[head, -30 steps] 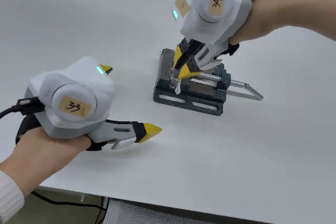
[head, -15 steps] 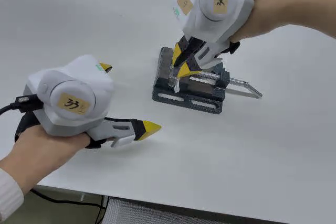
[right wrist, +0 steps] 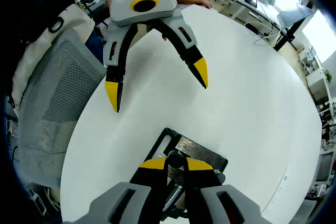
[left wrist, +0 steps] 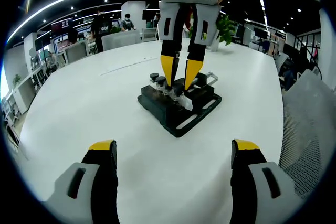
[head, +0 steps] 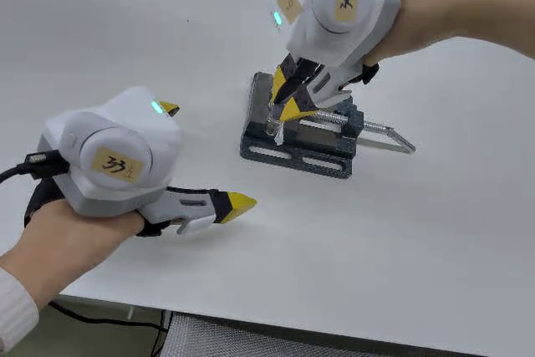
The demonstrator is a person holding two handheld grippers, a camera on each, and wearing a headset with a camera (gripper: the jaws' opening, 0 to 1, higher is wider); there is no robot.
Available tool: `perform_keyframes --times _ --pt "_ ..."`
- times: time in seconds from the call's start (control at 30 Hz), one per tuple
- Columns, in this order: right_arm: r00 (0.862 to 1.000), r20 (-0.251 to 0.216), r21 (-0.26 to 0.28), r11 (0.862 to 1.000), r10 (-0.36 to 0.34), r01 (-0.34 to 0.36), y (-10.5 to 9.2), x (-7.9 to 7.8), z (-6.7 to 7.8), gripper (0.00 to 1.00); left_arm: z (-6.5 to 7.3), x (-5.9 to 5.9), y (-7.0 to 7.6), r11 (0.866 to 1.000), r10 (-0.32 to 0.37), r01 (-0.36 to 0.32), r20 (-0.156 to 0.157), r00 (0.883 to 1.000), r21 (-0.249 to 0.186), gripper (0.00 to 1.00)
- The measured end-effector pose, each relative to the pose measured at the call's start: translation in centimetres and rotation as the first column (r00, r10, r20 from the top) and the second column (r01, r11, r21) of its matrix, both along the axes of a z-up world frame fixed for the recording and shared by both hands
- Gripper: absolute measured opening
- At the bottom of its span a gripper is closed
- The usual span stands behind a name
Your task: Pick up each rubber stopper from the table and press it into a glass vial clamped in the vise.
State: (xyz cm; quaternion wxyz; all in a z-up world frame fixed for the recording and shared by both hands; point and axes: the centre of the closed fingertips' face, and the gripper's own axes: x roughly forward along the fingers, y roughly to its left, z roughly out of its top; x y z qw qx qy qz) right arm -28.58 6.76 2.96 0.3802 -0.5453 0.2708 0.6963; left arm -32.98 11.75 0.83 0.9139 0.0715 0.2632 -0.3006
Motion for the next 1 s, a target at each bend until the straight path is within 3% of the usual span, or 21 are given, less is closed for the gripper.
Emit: perform_keyframes --times 0.27,0.4,0.73,1.0 --pt "1.0 0.001 0.001 1.0 -0.006 0.006 0.1 0.0 0.0 0.09 -0.1 -0.1 -0.1 1.0 -0.004 0.004 -0.003 1.0 0.0 0.88" --pt "1.0 0.008 0.011 1.0 -0.022 0.022 0.3 0.3 0.2 0.17 -0.1 -0.1 -0.2 1.0 -0.006 0.006 -0.005 1.0 -0.002 0.88" --pt "0.996 -0.036 0.024 0.997 -0.078 0.079 0.3 0.4 1.3 0.08 0.0 0.0 0.0 1.0 -0.005 0.005 -0.004 1.0 -0.004 0.88" --pt "0.993 -0.053 0.011 0.994 -0.11 0.111 0.0 0.2 1.2 0.03 0.1 0.1 0.1 1.0 -0.005 0.005 -0.001 1.0 0.0 0.88"
